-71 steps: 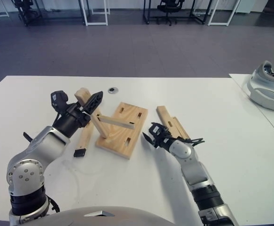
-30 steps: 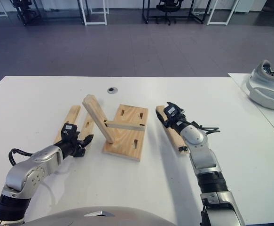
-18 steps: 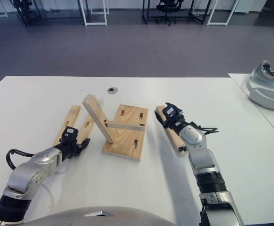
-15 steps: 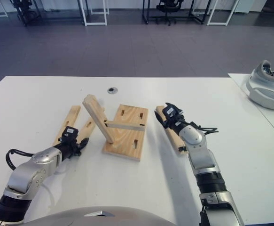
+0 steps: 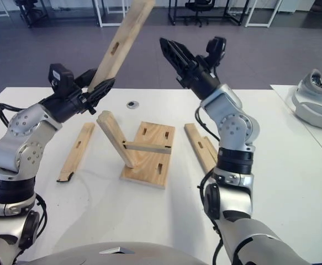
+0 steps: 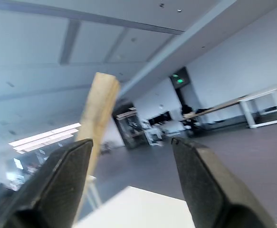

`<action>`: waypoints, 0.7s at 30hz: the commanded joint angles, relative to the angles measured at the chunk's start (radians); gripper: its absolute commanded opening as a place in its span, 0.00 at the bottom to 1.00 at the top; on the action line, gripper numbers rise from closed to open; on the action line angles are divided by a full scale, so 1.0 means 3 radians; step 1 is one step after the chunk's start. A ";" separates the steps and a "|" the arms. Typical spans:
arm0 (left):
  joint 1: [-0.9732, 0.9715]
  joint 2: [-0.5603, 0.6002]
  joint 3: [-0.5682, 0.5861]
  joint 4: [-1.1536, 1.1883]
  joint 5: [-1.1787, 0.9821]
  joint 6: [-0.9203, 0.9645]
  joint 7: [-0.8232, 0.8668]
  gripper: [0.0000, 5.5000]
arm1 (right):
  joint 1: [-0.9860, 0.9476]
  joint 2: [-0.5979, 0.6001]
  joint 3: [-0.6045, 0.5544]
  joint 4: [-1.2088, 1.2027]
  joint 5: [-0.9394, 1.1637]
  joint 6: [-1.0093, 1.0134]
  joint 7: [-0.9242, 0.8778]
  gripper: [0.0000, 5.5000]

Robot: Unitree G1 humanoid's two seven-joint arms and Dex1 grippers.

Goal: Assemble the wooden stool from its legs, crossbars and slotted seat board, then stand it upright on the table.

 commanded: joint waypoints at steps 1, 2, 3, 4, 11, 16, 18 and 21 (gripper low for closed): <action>-0.0187 0.0078 -0.0190 0.0090 0.0200 -0.0192 -0.0223 0.38 | -0.0276 0.0251 -0.0167 -0.0066 0.0580 0.0150 -0.0361 0.56; -0.0175 0.0093 -0.0225 0.0102 0.0234 -0.0215 -0.0260 0.38 | -0.0312 0.0278 -0.0215 -0.0068 0.0703 0.0153 -0.0450 0.56; -0.0153 0.0109 -0.0252 0.0114 0.0274 -0.0252 -0.0302 0.38 | -0.0332 0.0285 -0.0253 -0.0089 0.0806 0.0157 -0.0517 0.56; -0.0132 0.0123 -0.0272 0.0114 0.0311 -0.0289 -0.0334 0.38 | -0.0349 0.0279 -0.0270 -0.0088 0.0872 0.0165 -0.0558 0.56; -0.0128 0.0256 -0.0392 0.0258 0.0673 -0.0700 -0.0477 0.38 | -0.0331 0.0204 -0.0206 0.0069 0.0945 0.0267 -0.0870 0.42; -0.0159 0.0313 -0.0437 0.0341 0.0788 -0.0886 -0.0557 0.38 | -0.0335 0.0183 -0.0213 0.0103 0.0983 0.0266 -0.0963 0.24; -0.0163 0.0317 -0.0443 0.0359 0.0794 -0.0915 -0.0596 0.38 | -0.0333 0.0189 -0.0241 0.0110 0.1018 0.0247 -0.1002 0.19; -0.0198 0.0315 -0.0450 0.0419 0.0808 -0.0958 -0.0612 0.45 | -0.0320 0.0193 -0.0277 0.0115 0.1004 0.0160 -0.1065 0.19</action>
